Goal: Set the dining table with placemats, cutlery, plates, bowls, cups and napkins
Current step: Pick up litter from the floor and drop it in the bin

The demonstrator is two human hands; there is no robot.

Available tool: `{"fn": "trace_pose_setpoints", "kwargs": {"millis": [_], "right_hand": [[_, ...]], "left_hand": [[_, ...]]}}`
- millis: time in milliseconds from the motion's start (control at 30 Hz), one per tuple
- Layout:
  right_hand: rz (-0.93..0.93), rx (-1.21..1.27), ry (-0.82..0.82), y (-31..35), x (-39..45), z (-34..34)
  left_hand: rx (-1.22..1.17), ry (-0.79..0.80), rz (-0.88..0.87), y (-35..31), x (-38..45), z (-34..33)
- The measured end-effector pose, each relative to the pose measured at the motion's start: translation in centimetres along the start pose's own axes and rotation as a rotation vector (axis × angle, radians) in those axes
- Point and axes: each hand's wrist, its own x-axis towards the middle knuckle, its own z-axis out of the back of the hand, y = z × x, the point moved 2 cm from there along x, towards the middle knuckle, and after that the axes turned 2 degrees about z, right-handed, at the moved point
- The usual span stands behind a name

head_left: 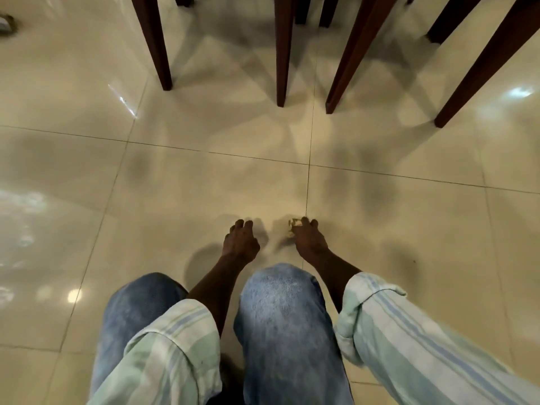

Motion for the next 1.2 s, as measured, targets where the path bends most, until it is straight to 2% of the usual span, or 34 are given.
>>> {"fn": "trace_pose_setpoints", "kwargs": {"millis": [133, 200, 333, 533, 633, 733, 867, 1033, 1200], "right_hand": [[0.035, 0.058, -0.021, 2.0, -4.1, 5.5], [0.089, 0.099, -0.017, 3.8, -7.4, 9.8], [0.146, 0.29, 0.01, 8.5, -15.6, 21.3], [0.244, 0.241, -0.015, 16.4, -27.4, 40.0], [0.264, 0.231, -0.025, 20.2, -30.7, 46.8], [0.265, 0.251, -0.072, 24.9, -31.7, 51.5], [0.298, 0.292, -0.074, 32.0, -29.1, 54.0], [0.358, 0.275, -0.033, 43.0, -23.9, 55.9], [0.36, 0.4, -0.039, 55.4, -20.0, 58.8]], "left_hand": [[0.002, 0.024, 0.023, -0.8, -4.7, 5.1], [-0.001, 0.031, 0.035, -2.0, -8.4, 9.7], [-0.015, 0.017, 0.07, -5.3, -17.4, 21.4], [-0.123, -0.02, 0.189, -9.3, -29.8, 37.9], [-0.185, -0.088, 0.25, -9.3, -33.5, 44.2], [-0.249, -0.159, 0.299, -7.5, -35.5, 49.2], [-0.288, -0.22, 0.347, -3.0, -35.2, 54.1], [-0.285, -0.287, 0.37, 6.3, -32.5, 62.5], [-0.27, -0.313, 0.397, 15.5, -30.6, 70.7]]}}
